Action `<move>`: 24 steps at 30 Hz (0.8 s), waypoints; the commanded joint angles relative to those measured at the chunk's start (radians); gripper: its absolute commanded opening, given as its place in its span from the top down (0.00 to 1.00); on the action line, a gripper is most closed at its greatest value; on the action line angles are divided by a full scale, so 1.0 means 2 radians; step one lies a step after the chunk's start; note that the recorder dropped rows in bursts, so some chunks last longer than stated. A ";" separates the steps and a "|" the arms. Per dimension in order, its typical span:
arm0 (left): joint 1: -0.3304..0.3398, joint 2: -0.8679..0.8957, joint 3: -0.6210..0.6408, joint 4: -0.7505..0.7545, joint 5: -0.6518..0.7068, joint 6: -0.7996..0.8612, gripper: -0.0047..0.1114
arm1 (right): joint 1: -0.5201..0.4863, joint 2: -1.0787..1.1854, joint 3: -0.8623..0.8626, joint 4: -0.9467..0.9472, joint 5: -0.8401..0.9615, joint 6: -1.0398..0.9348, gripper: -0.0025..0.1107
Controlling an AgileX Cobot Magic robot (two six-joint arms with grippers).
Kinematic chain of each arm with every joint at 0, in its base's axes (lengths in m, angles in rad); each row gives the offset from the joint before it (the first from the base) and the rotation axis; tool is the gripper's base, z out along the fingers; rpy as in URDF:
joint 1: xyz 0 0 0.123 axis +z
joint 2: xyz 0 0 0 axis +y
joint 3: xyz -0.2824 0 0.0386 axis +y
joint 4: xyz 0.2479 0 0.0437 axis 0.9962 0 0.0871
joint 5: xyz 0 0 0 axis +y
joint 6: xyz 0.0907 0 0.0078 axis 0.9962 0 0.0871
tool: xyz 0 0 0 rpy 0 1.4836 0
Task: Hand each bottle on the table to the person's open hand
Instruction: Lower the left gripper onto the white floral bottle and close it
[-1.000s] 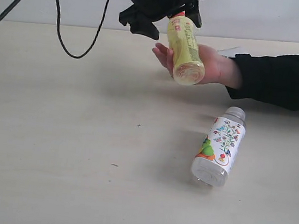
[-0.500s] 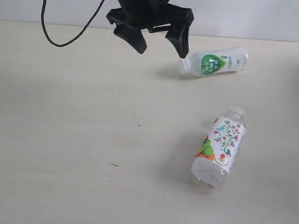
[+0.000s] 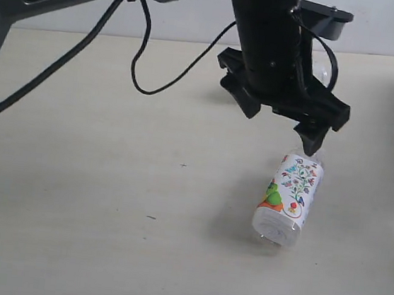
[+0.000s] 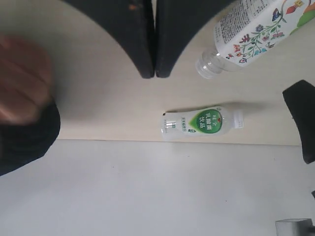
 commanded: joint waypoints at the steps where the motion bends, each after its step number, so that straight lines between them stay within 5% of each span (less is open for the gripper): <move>1: -0.020 0.009 -0.002 0.009 0.000 -0.022 0.18 | -0.003 -0.004 0.002 -0.002 -0.007 0.000 0.98; 24: -0.035 0.101 -0.002 0.021 -0.049 -0.040 0.18 | -0.003 -0.004 0.002 -0.001 -0.007 0.000 0.98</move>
